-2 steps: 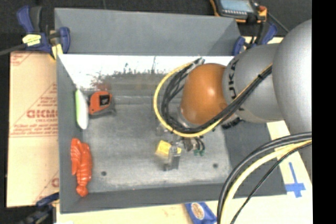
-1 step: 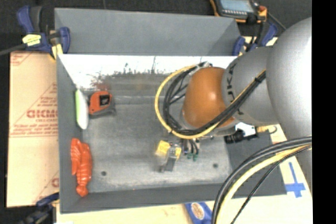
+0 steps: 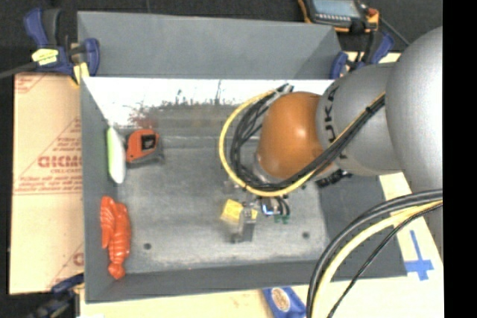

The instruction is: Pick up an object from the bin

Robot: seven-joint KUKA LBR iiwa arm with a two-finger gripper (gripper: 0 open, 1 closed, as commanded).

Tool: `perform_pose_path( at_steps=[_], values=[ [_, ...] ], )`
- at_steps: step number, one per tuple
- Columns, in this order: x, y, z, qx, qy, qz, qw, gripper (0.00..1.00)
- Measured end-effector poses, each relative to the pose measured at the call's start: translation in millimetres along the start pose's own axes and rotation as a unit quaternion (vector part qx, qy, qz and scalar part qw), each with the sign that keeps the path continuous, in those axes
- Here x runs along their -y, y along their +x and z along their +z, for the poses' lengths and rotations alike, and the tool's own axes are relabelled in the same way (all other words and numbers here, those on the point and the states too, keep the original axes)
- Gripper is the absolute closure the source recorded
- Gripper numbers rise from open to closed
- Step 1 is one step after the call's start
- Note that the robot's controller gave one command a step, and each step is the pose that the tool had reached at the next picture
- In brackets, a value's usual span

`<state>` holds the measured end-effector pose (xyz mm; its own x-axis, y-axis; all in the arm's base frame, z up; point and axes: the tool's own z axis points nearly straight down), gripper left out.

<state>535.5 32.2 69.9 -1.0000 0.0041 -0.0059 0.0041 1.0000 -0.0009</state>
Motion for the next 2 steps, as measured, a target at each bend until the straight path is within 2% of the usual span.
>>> perform_pose_path(
  at_steps=[1,2],
  values=[
    [2.2,6.9,-0.6,-0.0033,0.000,0.114,0.9935,1.00],
    [2.3,6.8,-0.6,-0.0032,0.000,0.113,0.9935,1.00]
  ],
)
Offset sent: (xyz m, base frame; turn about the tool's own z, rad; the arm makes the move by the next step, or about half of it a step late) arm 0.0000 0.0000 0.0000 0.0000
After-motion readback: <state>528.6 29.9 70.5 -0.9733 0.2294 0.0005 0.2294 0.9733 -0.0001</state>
